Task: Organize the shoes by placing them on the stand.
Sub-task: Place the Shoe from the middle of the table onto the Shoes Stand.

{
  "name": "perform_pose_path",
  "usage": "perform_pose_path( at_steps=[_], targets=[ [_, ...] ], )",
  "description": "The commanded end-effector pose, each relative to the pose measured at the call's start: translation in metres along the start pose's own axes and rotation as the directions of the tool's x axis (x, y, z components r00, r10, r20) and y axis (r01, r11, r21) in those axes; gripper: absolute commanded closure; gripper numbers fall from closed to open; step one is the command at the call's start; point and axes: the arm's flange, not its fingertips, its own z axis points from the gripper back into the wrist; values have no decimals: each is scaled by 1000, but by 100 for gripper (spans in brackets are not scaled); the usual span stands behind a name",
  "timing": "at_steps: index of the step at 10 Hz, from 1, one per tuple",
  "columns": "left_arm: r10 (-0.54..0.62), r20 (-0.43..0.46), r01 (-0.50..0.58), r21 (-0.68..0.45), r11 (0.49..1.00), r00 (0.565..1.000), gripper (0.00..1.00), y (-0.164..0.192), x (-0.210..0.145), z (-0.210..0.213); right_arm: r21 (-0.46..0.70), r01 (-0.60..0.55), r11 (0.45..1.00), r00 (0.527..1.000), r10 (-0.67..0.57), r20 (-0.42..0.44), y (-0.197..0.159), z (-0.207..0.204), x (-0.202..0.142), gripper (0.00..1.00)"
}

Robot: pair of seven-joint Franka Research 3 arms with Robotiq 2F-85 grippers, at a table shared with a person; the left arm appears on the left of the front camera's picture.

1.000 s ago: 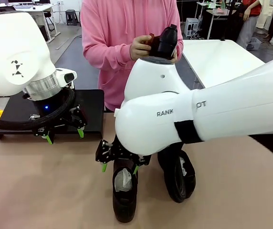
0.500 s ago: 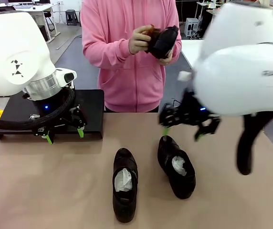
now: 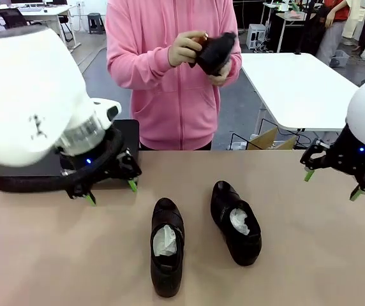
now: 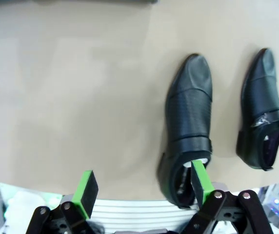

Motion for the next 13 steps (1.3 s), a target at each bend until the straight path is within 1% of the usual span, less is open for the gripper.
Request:
perform_pose_path(
  at_steps=[1, 4, 6, 7, 8, 9, 11, 13],
  targets=[
    [-26, -16, 26, -36, 999, 1000, 1, -2, -22, -26, 25, -84, 996, 996, 83, 19, 22, 10, -16, 0],
    [-199, -30, 199, 6, 980, 980, 1, -14, -34, -55, 25, -84, 996, 996, 83, 19, 22, 10, -16, 0],
    [-260, -50, 262, 19, 965, 964, 1, -21, -41, -69, 25, -84, 996, 996, 83, 19, 22, 10, -16, 0],
    [-279, -69, 281, 18, 960, 958, 1, -22, -44, -76, 25, -84, 996, 996, 83, 19, 22, 10, -16, 0],
    [-303, -117, 309, 33, 951, 946, 1, -21, -48, -84, 25, -84, 996, 996, 83, 19, 22, 10, -16, 0],
    [-330, -142, 337, 30, 941, 933, 1, -18, -53, -88, 25, -84, 996, 996, 83, 19, 22, 10, -16, 0],
    [-335, -132, 342, 28, 939, 933, 1, -15, -63, -97, 25, -84, 996, 996, 83, 19, 22, 10, -16, 0],
    [-324, -144, 336, 69, 939, 935, 1, -16, -71, -119, 25, -84, 996, 996, 83, 19, 22, 10, -16, 0]
  ],
)
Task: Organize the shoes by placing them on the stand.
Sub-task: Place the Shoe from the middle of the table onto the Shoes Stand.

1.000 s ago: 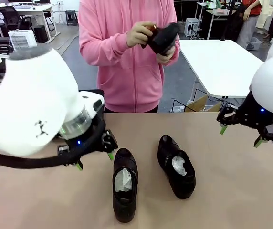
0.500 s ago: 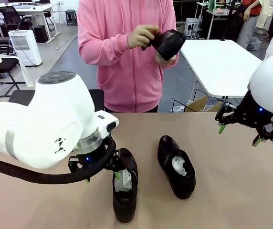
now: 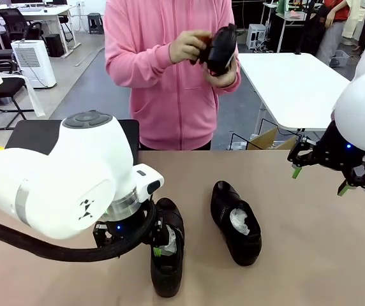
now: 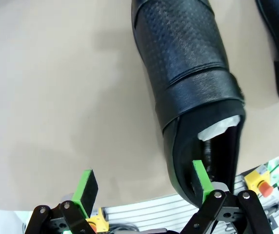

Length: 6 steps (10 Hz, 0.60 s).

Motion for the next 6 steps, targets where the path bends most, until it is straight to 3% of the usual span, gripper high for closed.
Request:
perform_pose_path(
  at_steps=[1, 2, 6],
  targets=[
    [0, -4, 1, 43, 999, 1000, 1, -3, -1, -21, 14, -11, 1000, 1000, 11, -3, 0, 0, 3, 0],
    [-17, -19, 18, 54, 998, 1000, 13, -5, 1, -29, 14, -11, 1000, 1000, 11, -3, 0, 0, 3, 0],
    [-30, -9, 30, 29, 999, 1000, 86, -12, 2, -26, 14, -11, 1000, 1000, 11, -3, 0, 0, 3, 0]
  ],
)
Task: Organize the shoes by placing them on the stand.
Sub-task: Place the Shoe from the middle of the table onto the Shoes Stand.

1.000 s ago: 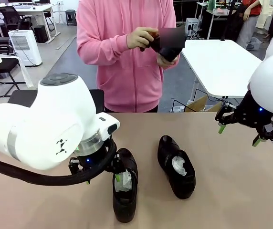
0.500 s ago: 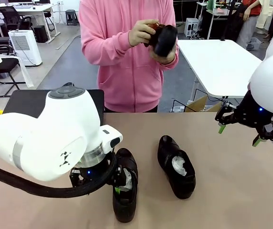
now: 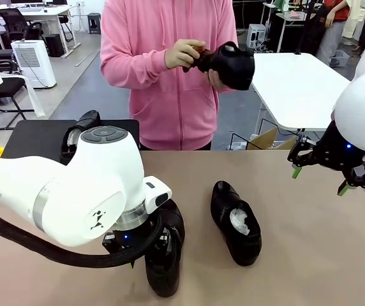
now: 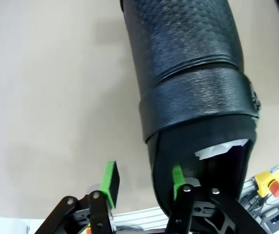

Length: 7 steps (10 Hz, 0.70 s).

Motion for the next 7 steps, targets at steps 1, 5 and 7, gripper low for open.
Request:
perform_pose_path(
  at_steps=[1, 5, 7],
  targets=[
    [9, 26, -9, 2, 1000, 1000, 100, -3, 1, 2, 14, -11, 1000, 1000, 11, -3, 0, 0, 3, 0],
    [-15, 28, 15, -7, 1000, 1000, 100, -11, 3, 3, 14, -11, 1000, 1000, 11, -3, 0, 0, 3, 0],
    [-38, 19, 39, -10, 999, 999, 100, -12, 3, 16, 14, -11, 1000, 1000, 11, -3, 0, 0, 3, 0]
  ],
)
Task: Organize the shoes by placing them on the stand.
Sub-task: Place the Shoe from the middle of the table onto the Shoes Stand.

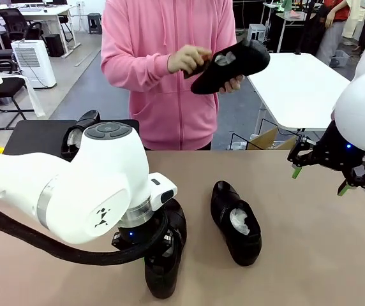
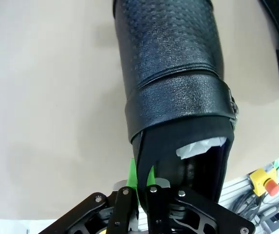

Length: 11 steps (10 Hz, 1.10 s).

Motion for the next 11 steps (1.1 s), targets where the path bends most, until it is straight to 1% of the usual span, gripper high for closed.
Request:
perform_pose_path(
  at_steps=[1, 2, 3, 4, 5, 6, 8, 9, 11],
  targets=[
    [-7, 6, 7, -13, 1000, 1000, 100, 6, 2, 26, 14, -11, 1000, 1000, 11, -3, 0, 0, 3, 0],
    [4, 36, -4, 5, 1000, 999, 100, 18, 4, 46, 14, -11, 1000, 1000, 11, -3, 0, 0, 3, 0],
    [38, 89, -38, 2, 999, 995, 100, 34, 10, 66, 14, -11, 1000, 1000, 11, -3, 0, 0, 3, 0],
    [88, 184, -90, 2, 996, 979, 100, 55, 22, 86, 14, -11, 1000, 1000, 11, -3, 0, 0, 3, 0],
    [105, 216, -106, -5, 994, 971, 100, 76, 39, 94, 14, -11, 1000, 1000, 11, -3, 0, 0, 3, 0],
    [150, 265, -152, -11, 988, 952, 100, 101, 61, 97, 14, -11, 1000, 1000, 11, -3, 0, 0, 3, 0],
    [205, 398, -210, -30, 977, 894, 100, 136, 97, 108, 14, -11, 1000, 1000, 11, -3, 0, 0, 3, 0],
    [217, 450, -229, -29, 973, 866, 100, 147, 121, 108, 14, -11, 1000, 1000, 11, -3, 0, 0, 3, 0],
    [182, 513, -223, 19, 975, 839, 100, 155, 149, 109, 14, -11, 1000, 1000, 11, -3, 0, 0, 3, 0]
  ],
)
